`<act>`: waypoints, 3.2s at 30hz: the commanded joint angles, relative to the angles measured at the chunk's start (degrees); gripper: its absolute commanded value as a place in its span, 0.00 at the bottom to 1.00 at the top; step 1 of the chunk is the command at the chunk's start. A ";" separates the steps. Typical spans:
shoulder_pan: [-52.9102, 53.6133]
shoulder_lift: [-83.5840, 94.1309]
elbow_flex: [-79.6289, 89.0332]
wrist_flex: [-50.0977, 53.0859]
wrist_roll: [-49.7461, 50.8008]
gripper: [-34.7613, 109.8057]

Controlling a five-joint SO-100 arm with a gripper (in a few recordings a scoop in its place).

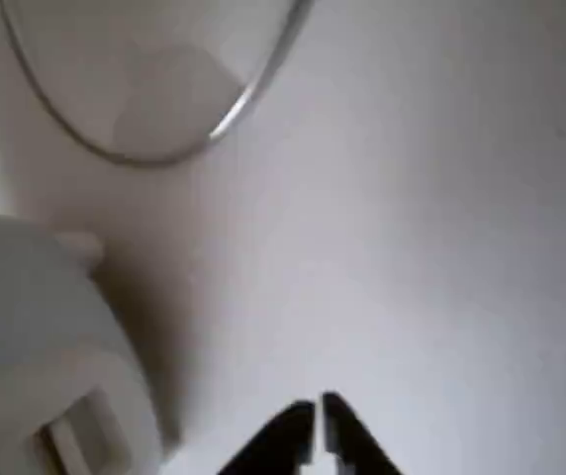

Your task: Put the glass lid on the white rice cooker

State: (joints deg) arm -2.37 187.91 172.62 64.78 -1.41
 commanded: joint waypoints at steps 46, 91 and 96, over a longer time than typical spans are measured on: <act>0.44 0.62 0.00 -0.53 0.70 0.24; 21.18 -81.83 -18.98 -97.82 -7.82 0.33; 22.76 -87.71 -24.61 -98.26 -7.82 0.33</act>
State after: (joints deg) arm 19.07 103.36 154.78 -31.03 -8.96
